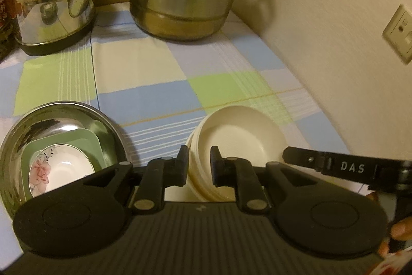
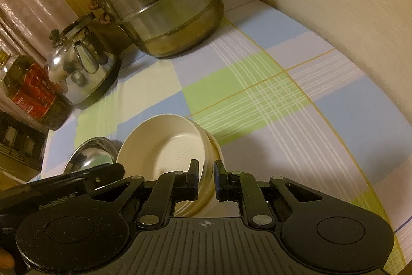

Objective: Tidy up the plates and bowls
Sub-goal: 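Lower the cream bowl into the white bowl and open the left gripper, then reach the left gripper to the rim of the small steel bowl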

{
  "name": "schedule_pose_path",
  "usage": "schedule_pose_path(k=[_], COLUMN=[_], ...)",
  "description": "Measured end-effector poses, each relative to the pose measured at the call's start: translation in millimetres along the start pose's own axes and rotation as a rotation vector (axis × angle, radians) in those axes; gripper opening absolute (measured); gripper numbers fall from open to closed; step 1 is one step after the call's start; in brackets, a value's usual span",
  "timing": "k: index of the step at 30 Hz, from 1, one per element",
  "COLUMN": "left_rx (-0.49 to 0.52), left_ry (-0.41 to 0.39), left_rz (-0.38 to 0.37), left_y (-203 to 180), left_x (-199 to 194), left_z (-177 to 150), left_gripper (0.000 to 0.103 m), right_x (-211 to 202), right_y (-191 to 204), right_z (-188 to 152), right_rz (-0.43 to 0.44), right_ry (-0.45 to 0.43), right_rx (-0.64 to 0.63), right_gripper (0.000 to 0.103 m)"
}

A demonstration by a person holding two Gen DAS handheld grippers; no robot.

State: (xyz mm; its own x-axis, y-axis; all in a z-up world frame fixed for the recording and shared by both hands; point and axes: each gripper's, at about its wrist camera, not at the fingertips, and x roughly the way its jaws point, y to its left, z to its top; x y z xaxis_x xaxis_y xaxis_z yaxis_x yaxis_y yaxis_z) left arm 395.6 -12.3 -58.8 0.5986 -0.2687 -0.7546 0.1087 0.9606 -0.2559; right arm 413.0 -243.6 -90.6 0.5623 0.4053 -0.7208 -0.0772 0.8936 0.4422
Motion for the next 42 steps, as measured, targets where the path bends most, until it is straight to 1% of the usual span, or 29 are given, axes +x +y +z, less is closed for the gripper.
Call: schedule_pose_path(k=[1,2,3,4,8,12,16,21,28,34,42], left_rx=[-0.002,-0.002,0.0,0.002,0.004,0.009,0.015,-0.019,-0.064,-0.1,-0.124], left_ry=[-0.01,-0.018,-0.027,-0.035,-0.064,-0.073,-0.064,-0.04,-0.008,-0.005,0.022], left_rz=[-0.007,-0.01,-0.01,-0.01,0.003,0.042,0.102,0.127,0.164,0.201,0.234], left_y=[0,0,0,0,1,1,-3,-7,-19,-33,-53], left_x=[-6,-12,-18,-24,-53,-83,-109,-137,-164,-178,-185], left_z=[0,0,-2,-3,-16,-36,-60,-99,-149,-176,-207], left_gripper=[0.016,0.017,0.018,0.018,0.02,0.02,0.02,0.02,0.02,0.02,0.02], right_x=[-4,-8,-13,-20,-44,-73,-95,-120,-148,-163,-167], right_y=[-1,-2,-2,-3,-7,-12,-17,-22,-22,-22,-23], right_z=[-1,-1,-2,-4,-10,-23,-42,-69,-108,-136,-167], right_rz=[0.006,0.013,0.024,0.034,0.065,0.094,0.104,0.113,0.086,0.084,0.077], right_ry=[-0.008,-0.017,-0.03,-0.042,-0.066,-0.083,-0.077,-0.048,-0.012,0.02,0.082], right_rx=[0.003,0.007,0.012,0.015,0.034,0.039,0.034,0.01,-0.075,-0.155,-0.24], right_gripper=[0.033,0.041,0.051,0.052,0.053,0.06,0.066,0.068,0.071,0.073,0.074])
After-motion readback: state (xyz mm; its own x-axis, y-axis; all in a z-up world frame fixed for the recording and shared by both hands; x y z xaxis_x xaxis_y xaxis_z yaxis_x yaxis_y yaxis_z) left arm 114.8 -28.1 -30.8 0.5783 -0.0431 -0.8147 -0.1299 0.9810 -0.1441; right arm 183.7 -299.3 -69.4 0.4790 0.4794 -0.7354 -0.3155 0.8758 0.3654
